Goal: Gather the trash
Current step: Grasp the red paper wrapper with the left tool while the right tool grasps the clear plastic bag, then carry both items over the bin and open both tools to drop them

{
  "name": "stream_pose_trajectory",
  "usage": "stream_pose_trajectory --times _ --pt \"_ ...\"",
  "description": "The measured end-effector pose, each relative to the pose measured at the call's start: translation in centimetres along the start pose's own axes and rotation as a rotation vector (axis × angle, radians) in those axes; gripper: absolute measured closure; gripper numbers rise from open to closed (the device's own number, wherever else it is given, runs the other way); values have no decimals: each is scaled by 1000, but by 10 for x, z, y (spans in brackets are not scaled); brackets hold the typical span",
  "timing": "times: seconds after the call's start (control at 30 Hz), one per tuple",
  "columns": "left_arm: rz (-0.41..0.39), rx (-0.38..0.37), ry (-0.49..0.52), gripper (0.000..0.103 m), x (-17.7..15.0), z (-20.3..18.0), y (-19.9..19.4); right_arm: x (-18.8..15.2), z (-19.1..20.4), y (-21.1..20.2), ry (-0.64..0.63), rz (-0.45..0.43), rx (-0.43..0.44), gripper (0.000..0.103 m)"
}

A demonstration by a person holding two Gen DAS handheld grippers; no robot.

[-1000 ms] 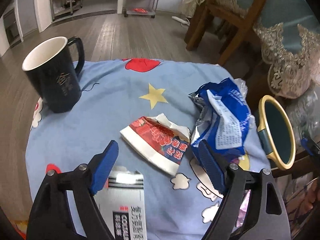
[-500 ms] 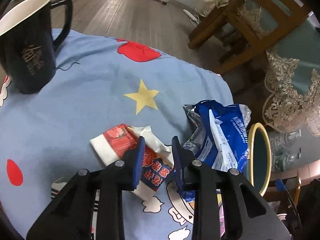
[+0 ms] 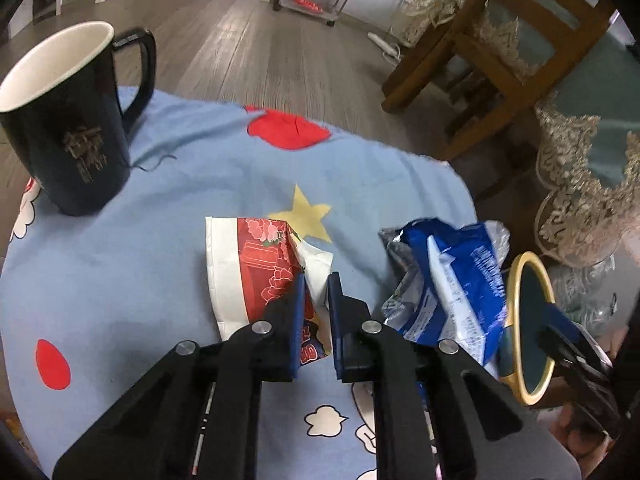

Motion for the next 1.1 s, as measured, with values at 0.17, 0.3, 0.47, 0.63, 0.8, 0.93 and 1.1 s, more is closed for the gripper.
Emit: stream_pose_trajectory --times 0.17,0.3,0.47,0.63,0.8,0.93,1.1 --pt "-55 -24 16 92 5 -5 -20 11 9 38 -81 44 -25 36" --pt "-89 -28 39 92 9 -14 -30 15 10 66 -99 86 -37 49" --pt "-133 -26 70 92 15 -24 -42 15 5 72 -73 76 -43 83" --pt "-168 -35 95 92 18 -39 -55 20 -2 47 -30 23 -30 97" --pt "-184 -50 120 92 12 -51 -67 21 -1 16 -5 -33 11 99" --pt "-198 -59 137 92 7 -57 -82 19 -6 -8 38 -73 41 99" --pt "-223 -67 160 92 2 -63 -101 15 -15 -35 104 -121 70 99"
Point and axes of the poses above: each gripper's, at about its wrist camera, not at the fingertips, and y roughly the way its jaws point, z to its left, x to its top, the point moved 4 cm from there along y, roughly the way its jaws point, and after that the axes turned 1 degree about -z, right-handed, at the moved point
